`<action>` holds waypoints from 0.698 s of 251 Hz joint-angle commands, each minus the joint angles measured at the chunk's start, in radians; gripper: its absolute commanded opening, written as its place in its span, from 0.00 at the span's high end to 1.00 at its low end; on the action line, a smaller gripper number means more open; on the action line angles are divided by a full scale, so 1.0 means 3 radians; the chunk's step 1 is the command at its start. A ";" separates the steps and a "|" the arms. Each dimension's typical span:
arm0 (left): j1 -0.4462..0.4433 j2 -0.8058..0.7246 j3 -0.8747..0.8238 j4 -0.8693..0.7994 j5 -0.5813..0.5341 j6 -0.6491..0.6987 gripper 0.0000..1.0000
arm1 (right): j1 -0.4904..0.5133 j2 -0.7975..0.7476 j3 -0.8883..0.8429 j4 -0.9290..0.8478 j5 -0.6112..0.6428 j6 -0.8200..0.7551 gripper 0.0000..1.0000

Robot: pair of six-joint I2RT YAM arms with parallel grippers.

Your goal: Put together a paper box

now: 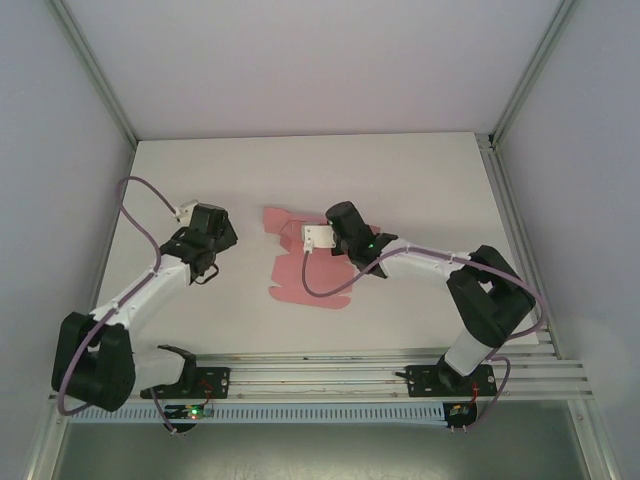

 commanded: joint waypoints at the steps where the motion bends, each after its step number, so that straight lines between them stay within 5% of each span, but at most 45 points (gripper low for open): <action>1: 0.0144 0.0311 0.0220 0.0183 0.0058 -0.0165 0.00 | 0.0052 -0.0126 -0.0305 0.0580 -0.0117 -0.0308 1.00; 71: 0.0348 0.1270 0.0881 0.0550 0.0493 0.0082 0.00 | 0.0170 -0.0258 -0.0717 0.0761 -0.0041 -0.0372 1.00; 112: 0.0350 0.1898 0.1290 0.0898 0.1102 0.0387 0.02 | 0.0209 -0.0176 -0.0849 0.0998 0.0153 -0.0357 1.00; 175: 0.0301 0.2184 0.1628 0.0805 0.1915 0.0775 0.22 | 0.0185 -0.0175 -0.0785 0.0943 0.0198 -0.0277 1.00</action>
